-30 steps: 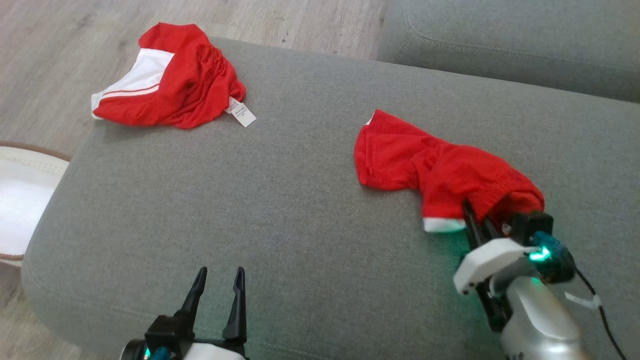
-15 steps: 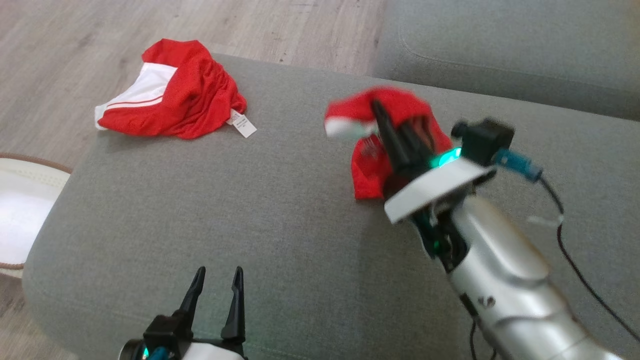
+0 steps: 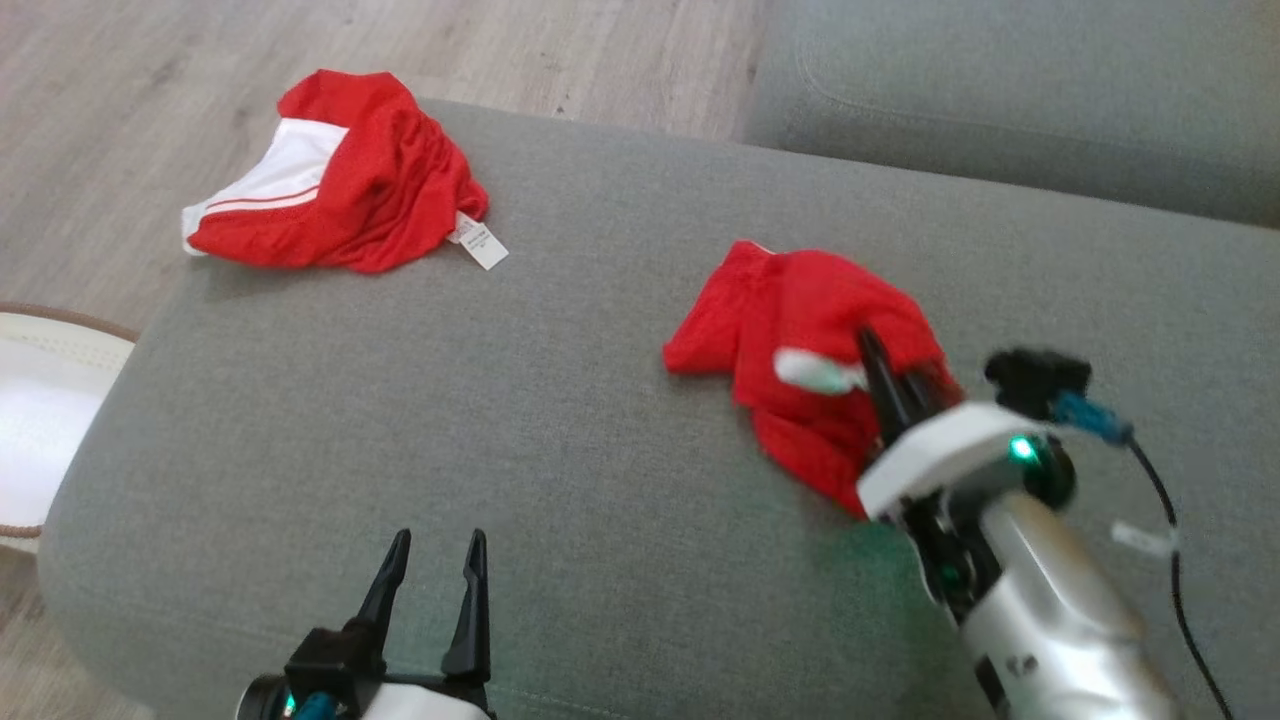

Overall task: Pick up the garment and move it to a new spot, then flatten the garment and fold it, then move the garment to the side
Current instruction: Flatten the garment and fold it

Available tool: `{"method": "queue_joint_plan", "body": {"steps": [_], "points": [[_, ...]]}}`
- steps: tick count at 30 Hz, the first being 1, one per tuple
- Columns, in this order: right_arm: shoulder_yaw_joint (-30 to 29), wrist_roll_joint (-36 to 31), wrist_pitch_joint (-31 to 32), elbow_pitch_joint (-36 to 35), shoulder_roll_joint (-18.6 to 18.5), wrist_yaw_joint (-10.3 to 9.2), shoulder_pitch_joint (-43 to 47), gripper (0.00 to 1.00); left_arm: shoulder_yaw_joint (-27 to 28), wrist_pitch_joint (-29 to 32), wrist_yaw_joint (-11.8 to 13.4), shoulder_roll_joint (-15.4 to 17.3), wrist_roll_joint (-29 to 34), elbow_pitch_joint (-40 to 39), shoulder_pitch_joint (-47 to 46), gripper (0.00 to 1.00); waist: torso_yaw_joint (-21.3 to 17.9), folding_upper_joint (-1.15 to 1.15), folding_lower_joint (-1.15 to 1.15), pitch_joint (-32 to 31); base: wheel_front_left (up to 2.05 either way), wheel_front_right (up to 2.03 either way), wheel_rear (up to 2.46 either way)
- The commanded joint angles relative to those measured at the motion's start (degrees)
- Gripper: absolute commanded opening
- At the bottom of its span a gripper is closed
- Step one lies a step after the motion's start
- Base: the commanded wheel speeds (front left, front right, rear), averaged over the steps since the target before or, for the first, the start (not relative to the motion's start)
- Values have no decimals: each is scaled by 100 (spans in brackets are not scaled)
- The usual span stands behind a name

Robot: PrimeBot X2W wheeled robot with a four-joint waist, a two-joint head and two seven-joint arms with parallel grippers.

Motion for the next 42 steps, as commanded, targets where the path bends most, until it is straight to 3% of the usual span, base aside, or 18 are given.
{"method": "queue_joint_plan", "body": {"steps": [1, 8, 18, 19, 20, 29, 42], "points": [[118, -9, -29, -253, 31, 43, -238, 0, 183, -51, 38, 45, 26, -191, -235, 100, -12, 0, 0, 14, 0, 0, 0], [-916, -163, -226, 277, -202, 43, 165, 0, 221, -61, 49, 48, 42, -199, -275, 100, -147, 0, 0, 147, 0, 0, 0], [-1895, -375, -371, 578, -529, 43, 350, 2, 204, -67, 30, 20, 66, -185, -365, 100, -228, 0, 0, 240, 0, 0, 0], [-1955, -434, -398, 608, -536, 43, 354, 38, 207, -67, 29, 21, 65, -182, -369, 100, -233, 0, 0, 243, 0, 0, 0], [-2012, -484, -424, 631, -532, 43, 356, 100, 211, -68, 28, 23, 64, -177, -371, 100, -240, 0, 0, 241, 0, 0, 0], [-2368, -1276, -681, 464, -628, 43, 595, 100, 198, -70, 48, 57, 80, -191, -333, 100, -321, 0, 0, 44, 0, 0, 0], [-2712, -2430, -641, -1457, -115, 43, 1671, 100, 96, -33, 18, 94, 72, -356, -282, 100, -673, 0, 0, -339, 0, 0, 0]]}}
